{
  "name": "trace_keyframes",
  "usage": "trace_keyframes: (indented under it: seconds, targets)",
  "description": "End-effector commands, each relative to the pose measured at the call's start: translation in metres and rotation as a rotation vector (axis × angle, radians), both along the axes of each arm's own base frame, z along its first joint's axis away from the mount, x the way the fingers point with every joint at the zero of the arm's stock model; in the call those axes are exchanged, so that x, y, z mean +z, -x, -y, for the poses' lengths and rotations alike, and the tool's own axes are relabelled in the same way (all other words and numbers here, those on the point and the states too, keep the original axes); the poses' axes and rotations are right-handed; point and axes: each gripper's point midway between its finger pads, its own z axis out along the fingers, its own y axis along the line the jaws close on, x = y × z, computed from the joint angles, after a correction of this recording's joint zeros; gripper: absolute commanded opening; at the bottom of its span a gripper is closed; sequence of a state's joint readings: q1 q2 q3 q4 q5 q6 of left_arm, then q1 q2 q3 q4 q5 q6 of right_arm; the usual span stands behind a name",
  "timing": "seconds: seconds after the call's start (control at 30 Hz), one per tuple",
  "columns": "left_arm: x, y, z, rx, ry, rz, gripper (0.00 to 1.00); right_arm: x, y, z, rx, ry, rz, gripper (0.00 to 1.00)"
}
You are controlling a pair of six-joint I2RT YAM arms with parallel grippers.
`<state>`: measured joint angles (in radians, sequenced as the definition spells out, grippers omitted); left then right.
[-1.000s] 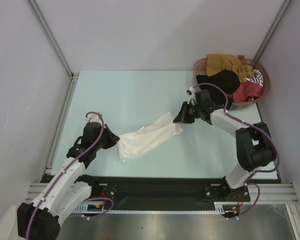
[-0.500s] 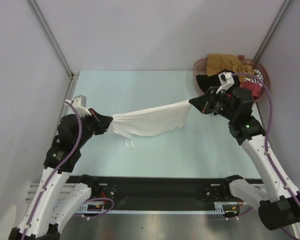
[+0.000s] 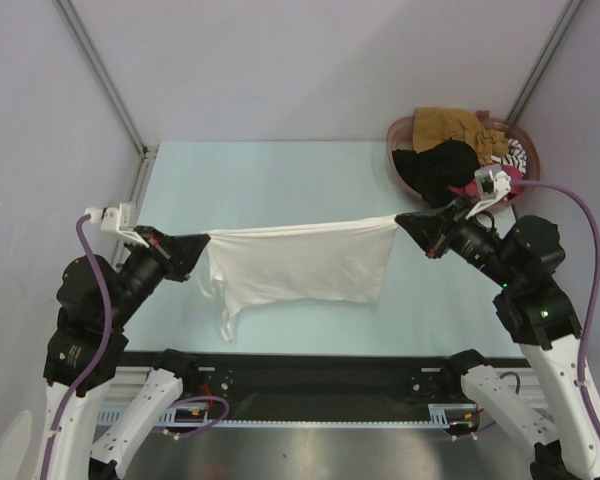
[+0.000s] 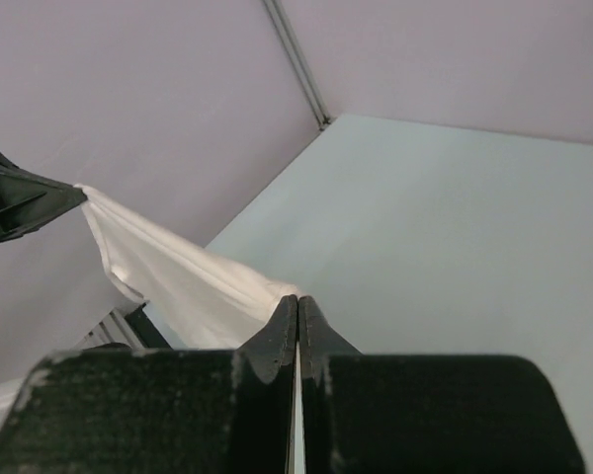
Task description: Fold and stack the tank tops
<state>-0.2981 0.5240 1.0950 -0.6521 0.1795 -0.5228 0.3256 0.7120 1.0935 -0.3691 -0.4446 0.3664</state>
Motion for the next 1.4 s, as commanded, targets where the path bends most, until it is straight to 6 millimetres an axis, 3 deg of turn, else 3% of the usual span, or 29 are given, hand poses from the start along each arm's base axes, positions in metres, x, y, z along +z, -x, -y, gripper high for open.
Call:
trace_keyframes:
  seconds: [0.0,0.1,0.2,0.27,0.3,0.4,0.43,0.5,0.53,0.6,0.63,0.83,0.9,0.93,1.0,1.03,1.07,1.1,1.17,1.2,1.27,1.3,1.33,1.37]
  targets:
    - [0.019,0.009,0.003,-0.041,-0.009,0.058,0.0,0.029,0.011,0.008,-0.031,-0.004,0.092,0.0]
    - [0.013,0.001,0.005,-0.036,-0.002,0.036,0.0,0.019,-0.001,0.004,-0.036,-0.001,0.036,0.0]
    - [-0.016,-0.018,0.013,-0.043,-0.007,-0.053,0.0,-0.004,-0.026,0.004,-0.09,0.017,-0.057,0.0]
    - [-0.024,-0.032,0.024,-0.077,0.02,-0.07,0.0,-0.017,-0.04,0.006,-0.137,0.027,-0.107,0.0]
    - [-0.032,-0.04,0.028,-0.083,0.03,-0.077,0.0,-0.033,-0.056,0.007,-0.174,0.047,-0.162,0.0]
    - [-0.055,-0.063,0.034,-0.068,0.031,-0.135,0.0,-0.057,-0.078,0.008,-0.213,0.057,-0.242,0.0]
    - [-0.068,-0.075,0.035,-0.058,0.018,-0.173,0.0,-0.077,-0.092,0.009,-0.231,0.069,-0.296,0.0]
    - [-0.084,-0.091,0.037,-0.036,0.011,-0.203,0.0,-0.087,-0.107,0.007,-0.237,0.051,-0.315,0.0]
    - [-0.098,-0.102,0.04,-0.031,0.003,-0.24,0.0,-0.105,-0.119,0.007,-0.245,0.06,-0.359,0.0]
    - [-0.117,-0.122,0.045,-0.024,-0.002,-0.264,0.0,-0.114,-0.134,0.002,-0.237,0.042,-0.374,0.0]
    - [-0.12,-0.129,0.044,-0.012,-0.004,-0.261,0.0,-0.13,-0.144,-0.001,-0.233,0.05,-0.406,0.0]
    - [-0.164,-0.174,0.035,0.119,-0.035,-0.281,0.0,-0.152,-0.192,-0.011,-0.225,0.016,-0.413,0.0]
    - [-0.163,-0.189,0.032,0.15,-0.046,-0.259,0.0,-0.159,-0.21,-0.011,-0.226,0.007,-0.419,0.0]
    - [-0.175,-0.197,0.03,0.168,-0.07,-0.287,0.0,-0.158,-0.218,-0.011,-0.223,-0.002,-0.405,0.0]
    - [-0.176,-0.21,0.032,0.172,-0.075,-0.293,0.0,-0.166,-0.239,-0.011,-0.225,-0.01,-0.426,0.0]
    - [-0.19,-0.218,0.034,0.168,-0.092,-0.327,0.0,-0.168,-0.246,-0.011,-0.22,-0.015,-0.428,0.0]
    - [-0.186,-0.227,0.036,0.168,-0.089,-0.322,0.0,-0.171,-0.253,-0.014,-0.204,-0.028,-0.436,0.0]
    - [-0.203,-0.234,0.038,0.165,-0.109,-0.36,0.0,-0.178,-0.267,-0.014,-0.204,-0.033,-0.451,0.0]
    - [-0.201,-0.248,0.04,0.166,-0.106,-0.357,0.0,-0.184,-0.281,-0.016,-0.179,-0.052,-0.454,0.0]
    - [-0.214,-0.254,0.041,0.163,-0.113,-0.381,0.0,-0.194,-0.294,-0.017,-0.179,-0.058,-0.472,0.0]
    - [-0.211,-0.267,0.039,0.174,-0.104,-0.384,0.0,-0.196,-0.311,-0.011,-0.175,-0.087,-0.465,0.0]
    - [-0.221,-0.272,0.039,0.179,-0.107,-0.41,0.01,-0.198,-0.318,-0.011,-0.177,-0.111,-0.478,0.0]
    - [-0.223,-0.277,0.036,0.185,-0.107,-0.42,0.02,-0.201,-0.33,-0.008,-0.174,-0.125,-0.479,0.0]
    - [-0.218,-0.283,0.037,0.181,-0.104,-0.423,0.21,-0.202,-0.338,-0.008,-0.171,-0.137,-0.473,0.1]
